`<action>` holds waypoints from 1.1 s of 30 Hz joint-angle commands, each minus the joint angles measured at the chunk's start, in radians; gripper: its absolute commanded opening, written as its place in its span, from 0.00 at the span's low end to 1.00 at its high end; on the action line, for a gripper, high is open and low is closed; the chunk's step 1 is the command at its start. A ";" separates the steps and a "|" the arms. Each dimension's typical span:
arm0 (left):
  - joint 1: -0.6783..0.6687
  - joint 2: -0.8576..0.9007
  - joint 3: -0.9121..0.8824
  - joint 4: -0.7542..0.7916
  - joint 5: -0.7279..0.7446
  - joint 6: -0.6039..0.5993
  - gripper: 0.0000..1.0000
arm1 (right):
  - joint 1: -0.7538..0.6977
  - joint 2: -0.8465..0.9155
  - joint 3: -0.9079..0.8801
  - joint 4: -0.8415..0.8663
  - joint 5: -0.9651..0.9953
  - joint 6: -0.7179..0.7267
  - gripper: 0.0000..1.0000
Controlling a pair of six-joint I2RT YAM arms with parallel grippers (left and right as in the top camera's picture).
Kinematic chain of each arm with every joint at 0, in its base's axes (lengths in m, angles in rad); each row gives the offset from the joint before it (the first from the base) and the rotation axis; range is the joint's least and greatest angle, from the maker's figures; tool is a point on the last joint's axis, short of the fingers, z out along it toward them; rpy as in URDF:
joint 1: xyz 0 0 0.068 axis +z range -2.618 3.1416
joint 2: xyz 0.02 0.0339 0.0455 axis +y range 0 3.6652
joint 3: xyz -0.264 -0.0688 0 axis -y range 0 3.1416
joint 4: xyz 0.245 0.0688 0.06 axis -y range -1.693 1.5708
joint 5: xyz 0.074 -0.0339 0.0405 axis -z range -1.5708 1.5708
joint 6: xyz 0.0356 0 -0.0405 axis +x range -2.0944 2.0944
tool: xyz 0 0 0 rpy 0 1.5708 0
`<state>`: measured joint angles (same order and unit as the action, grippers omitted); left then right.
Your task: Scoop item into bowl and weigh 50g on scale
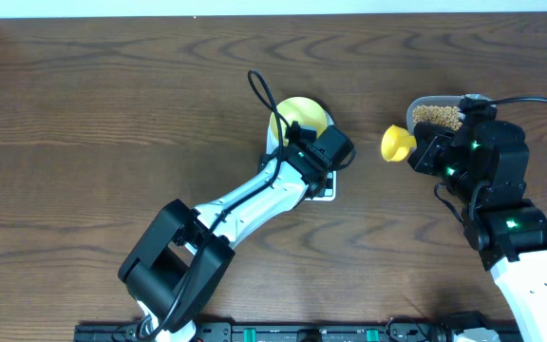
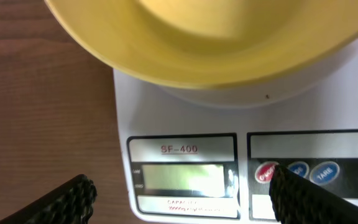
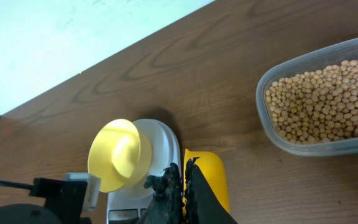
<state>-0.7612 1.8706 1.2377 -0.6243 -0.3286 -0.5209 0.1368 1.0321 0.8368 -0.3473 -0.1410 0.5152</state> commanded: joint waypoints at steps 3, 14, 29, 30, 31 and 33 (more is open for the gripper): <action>-0.004 0.012 -0.041 0.009 -0.032 -0.007 0.91 | -0.005 -0.006 0.011 -0.001 0.008 0.003 0.01; -0.004 0.013 -0.042 0.029 -0.032 0.015 0.91 | -0.005 -0.006 0.011 -0.001 0.008 0.003 0.01; -0.022 0.026 -0.043 0.041 -0.051 0.033 0.91 | -0.005 -0.006 0.011 -0.001 0.008 0.004 0.01; -0.022 0.029 -0.043 0.041 -0.051 0.033 0.91 | -0.005 -0.006 0.011 -0.001 0.008 0.004 0.01; -0.022 0.031 -0.043 0.042 -0.051 0.033 0.91 | -0.005 -0.006 0.011 -0.001 0.008 0.004 0.01; -0.022 0.034 -0.043 0.044 -0.051 0.034 0.91 | -0.005 -0.006 0.011 -0.001 0.008 0.004 0.01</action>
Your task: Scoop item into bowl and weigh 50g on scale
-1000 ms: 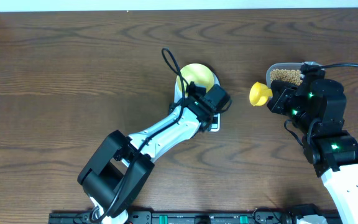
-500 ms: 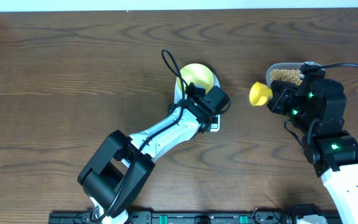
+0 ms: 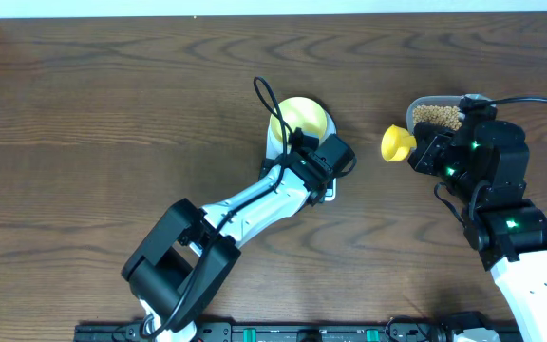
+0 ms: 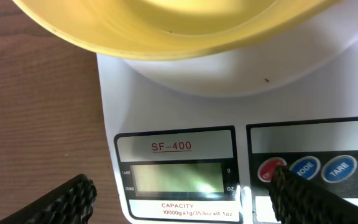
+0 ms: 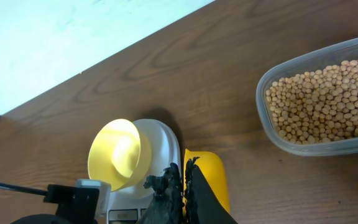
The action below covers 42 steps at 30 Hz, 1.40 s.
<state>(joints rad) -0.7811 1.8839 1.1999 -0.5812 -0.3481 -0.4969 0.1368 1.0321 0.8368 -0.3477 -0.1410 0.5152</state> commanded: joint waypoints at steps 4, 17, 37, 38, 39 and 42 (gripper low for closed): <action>-0.002 0.020 -0.005 0.008 -0.031 0.010 0.91 | -0.005 -0.006 0.011 -0.001 0.008 0.004 0.01; -0.001 0.025 -0.005 0.023 -0.037 0.009 0.91 | -0.005 -0.006 0.011 -0.001 0.008 0.004 0.01; -0.001 0.038 -0.005 0.027 -0.055 0.009 0.91 | -0.005 -0.006 0.011 -0.001 0.008 0.003 0.01; -0.001 0.038 -0.005 0.026 -0.055 0.009 0.91 | -0.005 -0.006 0.011 -0.001 0.008 0.003 0.01; -0.001 0.038 -0.005 0.026 -0.055 0.009 0.91 | -0.005 -0.006 0.011 -0.001 0.008 0.003 0.01; -0.001 0.038 -0.005 0.026 -0.055 0.009 0.91 | -0.005 -0.006 0.011 -0.001 0.008 0.003 0.01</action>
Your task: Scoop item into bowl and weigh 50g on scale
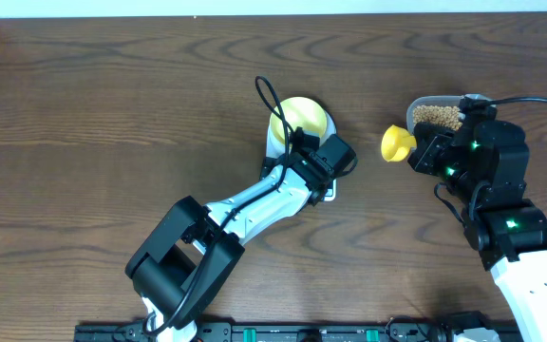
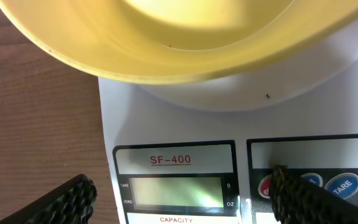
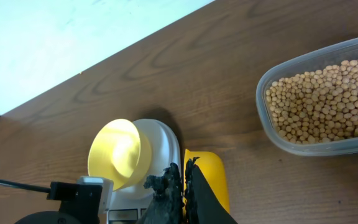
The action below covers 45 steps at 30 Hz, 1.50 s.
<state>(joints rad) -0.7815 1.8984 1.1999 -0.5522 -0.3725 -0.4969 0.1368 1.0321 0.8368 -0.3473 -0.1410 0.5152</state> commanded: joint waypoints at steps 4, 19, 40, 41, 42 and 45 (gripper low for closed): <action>-0.001 0.023 -0.005 -0.010 -0.029 0.009 0.91 | -0.005 -0.006 0.011 -0.002 0.008 0.003 0.01; -0.001 0.036 -0.005 -0.011 -0.029 0.009 0.91 | -0.005 -0.006 0.011 -0.002 0.008 0.003 0.01; -0.001 0.013 -0.004 -0.023 -0.029 0.010 0.91 | -0.005 -0.006 0.011 0.000 0.008 0.004 0.01; -0.001 0.005 -0.004 -0.023 -0.029 0.010 0.91 | -0.005 -0.006 0.011 0.000 0.008 0.003 0.01; -0.001 -0.003 -0.004 -0.023 -0.029 0.010 0.91 | -0.005 -0.006 0.011 0.000 0.008 0.003 0.01; -0.001 -0.029 -0.002 -0.028 -0.030 0.026 0.91 | -0.005 -0.006 0.011 0.003 0.008 0.004 0.01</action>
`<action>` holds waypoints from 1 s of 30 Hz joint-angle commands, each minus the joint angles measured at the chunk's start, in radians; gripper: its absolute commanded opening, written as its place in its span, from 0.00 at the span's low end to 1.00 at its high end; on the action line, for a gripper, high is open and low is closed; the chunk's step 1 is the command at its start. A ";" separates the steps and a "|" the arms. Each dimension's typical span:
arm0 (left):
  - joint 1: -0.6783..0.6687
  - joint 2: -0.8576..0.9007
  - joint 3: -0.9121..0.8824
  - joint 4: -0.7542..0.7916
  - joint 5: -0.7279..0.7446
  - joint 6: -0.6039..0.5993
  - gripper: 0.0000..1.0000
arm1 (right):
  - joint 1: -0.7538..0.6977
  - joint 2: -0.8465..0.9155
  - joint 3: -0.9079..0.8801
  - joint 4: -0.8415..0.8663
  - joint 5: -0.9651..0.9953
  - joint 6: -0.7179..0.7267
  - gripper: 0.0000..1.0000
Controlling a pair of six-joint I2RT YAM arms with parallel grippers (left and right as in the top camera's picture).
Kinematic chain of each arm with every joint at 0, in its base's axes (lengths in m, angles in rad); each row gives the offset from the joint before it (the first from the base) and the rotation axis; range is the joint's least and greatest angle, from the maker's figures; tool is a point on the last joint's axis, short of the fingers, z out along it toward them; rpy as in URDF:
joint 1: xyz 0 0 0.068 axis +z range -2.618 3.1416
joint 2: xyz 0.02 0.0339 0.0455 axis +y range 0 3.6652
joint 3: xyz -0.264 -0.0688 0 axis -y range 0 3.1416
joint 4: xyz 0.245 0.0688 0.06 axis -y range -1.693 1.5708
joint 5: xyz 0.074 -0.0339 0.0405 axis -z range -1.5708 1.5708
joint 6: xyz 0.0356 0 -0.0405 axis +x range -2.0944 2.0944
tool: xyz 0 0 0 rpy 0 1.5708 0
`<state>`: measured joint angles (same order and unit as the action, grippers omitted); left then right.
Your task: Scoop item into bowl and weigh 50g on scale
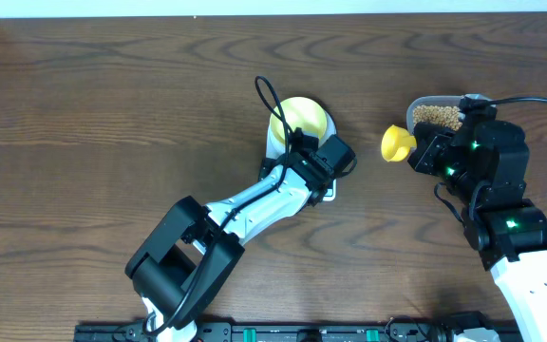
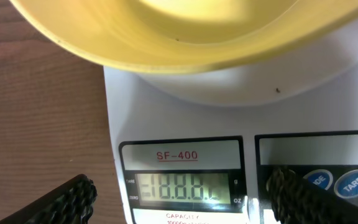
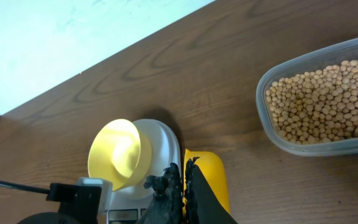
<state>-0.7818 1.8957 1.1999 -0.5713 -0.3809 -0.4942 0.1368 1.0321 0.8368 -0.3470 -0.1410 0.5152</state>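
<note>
An empty yellow bowl (image 1: 299, 116) sits on the white scale (image 2: 185, 118). The scale's display (image 2: 188, 186) is lit with a row of digits. My left gripper (image 2: 176, 200) stands open low over the scale's front panel. Its right fingertip (image 2: 286, 190) rests where the red button lies and hides it; the blue buttons (image 2: 353, 182) show beside it. My right gripper (image 3: 184, 180) is shut on the handle of a yellow scoop (image 1: 397, 142), held between the scale and a clear tub of soybeans (image 3: 325, 102).
The tub of beans (image 1: 437, 114) stands at the back right, just behind my right arm. A black cable (image 1: 264, 95) loops over the wood next to the bowl. The brown table (image 1: 112, 123) stretches wide to the left.
The scale's display, blank before, now shows lit digits. My left gripper has shifted slightly, so its right fingertip covers the red button fully. The right arm and scoop are unmoved.
My left gripper stood open over the scale's panel with its right fingertip at the red button and the display blank. It stayed there with small shifts at the two later moments. Now the display is lit. The right gripper held the scoop still throughout.
</note>
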 commanded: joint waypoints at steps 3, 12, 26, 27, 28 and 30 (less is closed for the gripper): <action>0.000 -0.058 -0.001 -0.018 -0.021 0.029 0.91 | -0.005 -0.006 0.011 0.002 0.008 0.004 0.01; 0.000 -0.193 0.002 -0.065 -0.020 0.029 0.91 | -0.005 -0.006 0.011 0.002 0.008 0.004 0.01; 0.000 -0.401 0.002 -0.142 0.245 0.213 0.91 | -0.005 -0.006 0.011 0.002 0.008 0.003 0.01; 0.000 -0.404 0.002 -0.151 0.248 0.213 0.91 | -0.005 -0.006 0.011 0.002 0.008 0.003 0.01; 0.000 -0.407 0.002 -0.162 0.250 0.213 0.91 | -0.005 -0.006 0.011 0.002 0.008 0.003 0.01; 0.000 -0.407 0.002 -0.180 0.250 0.213 0.91 | -0.005 -0.006 0.011 0.001 0.008 0.003 0.01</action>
<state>-0.7818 1.4979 1.1999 -0.7353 -0.1761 -0.3187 0.1368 1.0321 0.8368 -0.3466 -0.1410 0.5152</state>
